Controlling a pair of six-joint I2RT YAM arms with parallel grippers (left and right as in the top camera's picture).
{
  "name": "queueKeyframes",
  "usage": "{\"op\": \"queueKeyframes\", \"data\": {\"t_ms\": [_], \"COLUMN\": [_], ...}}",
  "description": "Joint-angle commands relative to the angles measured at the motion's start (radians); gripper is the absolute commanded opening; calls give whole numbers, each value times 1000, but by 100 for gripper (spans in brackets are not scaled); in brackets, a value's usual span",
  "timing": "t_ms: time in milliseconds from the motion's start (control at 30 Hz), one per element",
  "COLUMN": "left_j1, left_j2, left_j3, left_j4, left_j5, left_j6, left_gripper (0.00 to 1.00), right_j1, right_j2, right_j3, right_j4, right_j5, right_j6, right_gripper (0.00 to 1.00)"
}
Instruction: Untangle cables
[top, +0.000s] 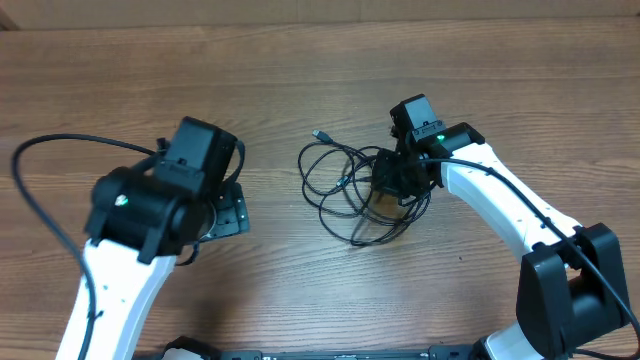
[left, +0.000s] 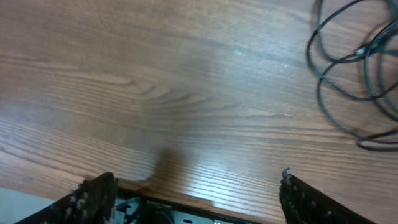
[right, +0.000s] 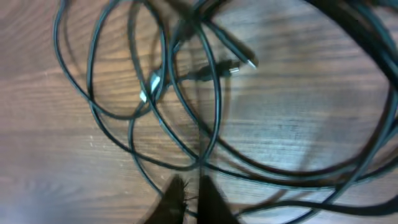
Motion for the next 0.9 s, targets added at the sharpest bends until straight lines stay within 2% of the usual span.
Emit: {"op": "queueKeyframes", "data": {"t_ms": [0, 167, 267, 333, 600, 733, 867], "left_j1": [-4, -4, -4, -4, -4, -4, -4], "left_j2": [15, 33, 44, 49, 58, 63, 68], "left_j3": [-75, -146, -159, -159, -159, -159, -159], "left_j4": [35, 96, 119, 137, 301, 379, 409], "left_j5": [-26, -26, -26, -26, 12, 40, 43], "left_j6": [-27, -27, -27, -26, -25, -23, -24], "left_gripper": [85, 87, 87, 89, 98, 100, 100], "right_j1": [-1, -1, -1, -1, -1, -1, -4], "right_j2": [2, -26, -53, -65, -74, -77, -84], "right_j3": [6, 127, 280, 410, 945, 1094, 1161], "right_j4": [15, -33, -133, -211, -421, -446, -435], "right_j5": [-35, -268, -367, -365, -44, 129, 330], "right_j6": [-24, -256, -349, -388, -396, -396, -396], "right_gripper": [4, 4, 4, 4, 4, 4, 4]}}
